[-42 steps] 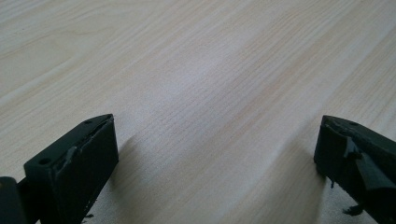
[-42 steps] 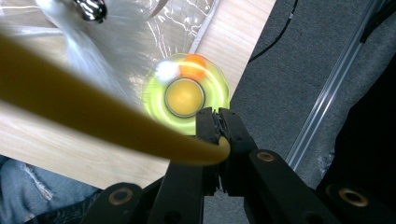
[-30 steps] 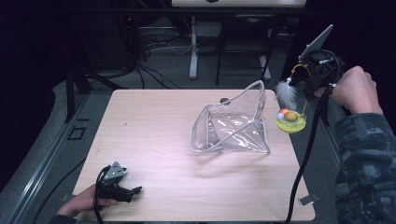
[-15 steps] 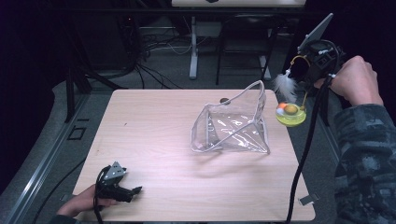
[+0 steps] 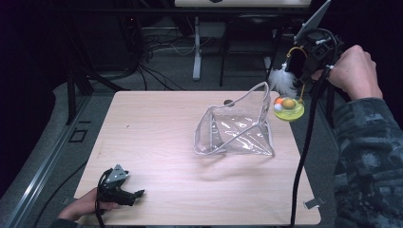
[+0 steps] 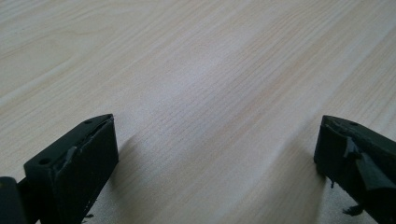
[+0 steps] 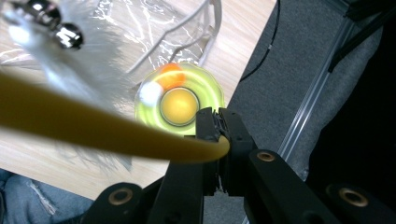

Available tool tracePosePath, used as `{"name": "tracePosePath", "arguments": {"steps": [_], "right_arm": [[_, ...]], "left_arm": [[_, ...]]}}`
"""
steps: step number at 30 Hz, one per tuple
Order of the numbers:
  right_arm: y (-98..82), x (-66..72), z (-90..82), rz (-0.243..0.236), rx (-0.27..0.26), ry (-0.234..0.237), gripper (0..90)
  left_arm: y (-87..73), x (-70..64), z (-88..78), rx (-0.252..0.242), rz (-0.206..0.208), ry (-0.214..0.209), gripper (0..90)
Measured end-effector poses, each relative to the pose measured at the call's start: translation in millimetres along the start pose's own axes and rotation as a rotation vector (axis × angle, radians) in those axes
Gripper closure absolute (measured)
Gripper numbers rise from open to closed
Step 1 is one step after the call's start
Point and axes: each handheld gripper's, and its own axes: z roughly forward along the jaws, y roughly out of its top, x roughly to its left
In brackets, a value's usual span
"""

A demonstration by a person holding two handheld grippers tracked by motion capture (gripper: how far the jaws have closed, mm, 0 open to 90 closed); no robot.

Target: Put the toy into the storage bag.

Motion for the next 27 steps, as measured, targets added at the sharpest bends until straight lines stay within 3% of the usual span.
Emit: {"name": "tracePosePath", "arguments": {"steps": [15, 27], "right_arm": [[22.6, 30.7, -10.8, -0.073, -0.038, 0.009, 87.4], [37.6, 50.4, -8.6, -0.114, -0.059, 0.033, 87.3]], "left_arm": [[0.0, 0.0, 0.0, 0.0, 0.0, 0.0, 0.0], [0.0, 0.0, 0.0, 0.0, -0.001, 0.0, 0.0]]}}
